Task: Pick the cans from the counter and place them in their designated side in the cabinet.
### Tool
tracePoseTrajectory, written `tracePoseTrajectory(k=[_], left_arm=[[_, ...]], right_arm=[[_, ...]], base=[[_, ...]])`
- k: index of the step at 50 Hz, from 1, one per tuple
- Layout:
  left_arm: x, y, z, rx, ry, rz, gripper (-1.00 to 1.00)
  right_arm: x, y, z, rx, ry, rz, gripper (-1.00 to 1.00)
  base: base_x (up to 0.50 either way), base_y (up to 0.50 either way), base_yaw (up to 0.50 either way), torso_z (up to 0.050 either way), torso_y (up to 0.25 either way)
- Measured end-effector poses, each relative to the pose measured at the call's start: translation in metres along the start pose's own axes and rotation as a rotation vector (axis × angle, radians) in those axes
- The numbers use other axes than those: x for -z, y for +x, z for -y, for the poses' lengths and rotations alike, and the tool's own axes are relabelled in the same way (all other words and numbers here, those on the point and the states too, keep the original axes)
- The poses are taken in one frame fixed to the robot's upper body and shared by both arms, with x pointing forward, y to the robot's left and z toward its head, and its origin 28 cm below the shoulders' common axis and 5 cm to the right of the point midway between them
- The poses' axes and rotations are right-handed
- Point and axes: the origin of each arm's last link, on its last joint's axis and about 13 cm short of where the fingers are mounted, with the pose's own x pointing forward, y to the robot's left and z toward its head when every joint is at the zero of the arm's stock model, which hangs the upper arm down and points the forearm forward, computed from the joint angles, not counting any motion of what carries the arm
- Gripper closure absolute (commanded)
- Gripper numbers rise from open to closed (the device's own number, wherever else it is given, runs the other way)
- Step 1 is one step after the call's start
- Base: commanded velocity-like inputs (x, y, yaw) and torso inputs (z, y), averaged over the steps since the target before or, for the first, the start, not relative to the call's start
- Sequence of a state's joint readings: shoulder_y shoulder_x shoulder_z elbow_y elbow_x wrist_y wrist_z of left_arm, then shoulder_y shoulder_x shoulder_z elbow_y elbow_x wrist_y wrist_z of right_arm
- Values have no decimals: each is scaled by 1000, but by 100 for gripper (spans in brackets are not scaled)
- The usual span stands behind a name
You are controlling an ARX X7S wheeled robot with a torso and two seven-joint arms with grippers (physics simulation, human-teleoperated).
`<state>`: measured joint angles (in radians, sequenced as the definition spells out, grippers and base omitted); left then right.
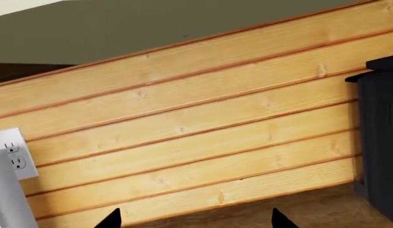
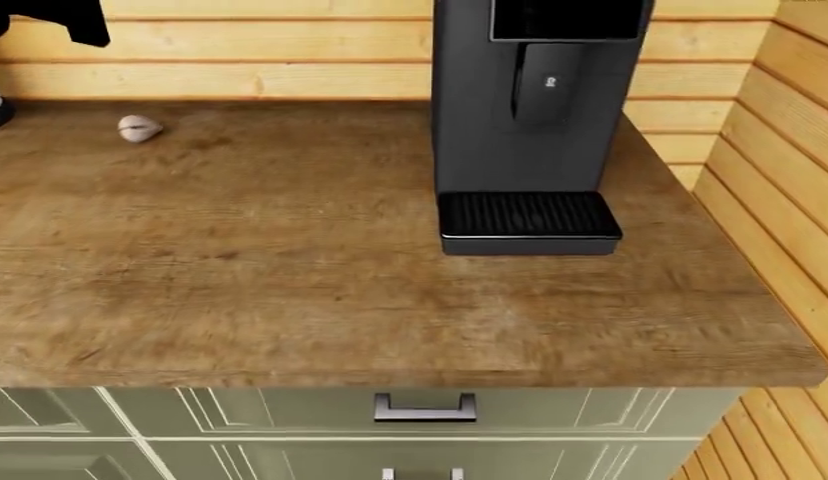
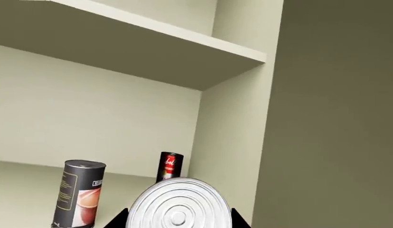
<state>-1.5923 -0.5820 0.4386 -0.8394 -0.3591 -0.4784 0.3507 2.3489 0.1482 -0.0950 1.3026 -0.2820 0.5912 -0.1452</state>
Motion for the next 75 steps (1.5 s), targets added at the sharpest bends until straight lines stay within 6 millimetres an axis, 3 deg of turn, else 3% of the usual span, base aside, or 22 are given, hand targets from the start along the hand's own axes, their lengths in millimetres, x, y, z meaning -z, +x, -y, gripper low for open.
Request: tracePoseTrajectory(k=[54, 75], left_arm=[[-12, -1, -11, -22, 2, 8, -100], [-11, -3, -12, -31, -5, 12, -100]], right_arm=[[1, 0, 0, -1, 0, -2, 100], [1, 0, 0, -1, 0, -3, 100]], base=[[240, 0, 0, 0, 1], [7, 0, 0, 0, 1]])
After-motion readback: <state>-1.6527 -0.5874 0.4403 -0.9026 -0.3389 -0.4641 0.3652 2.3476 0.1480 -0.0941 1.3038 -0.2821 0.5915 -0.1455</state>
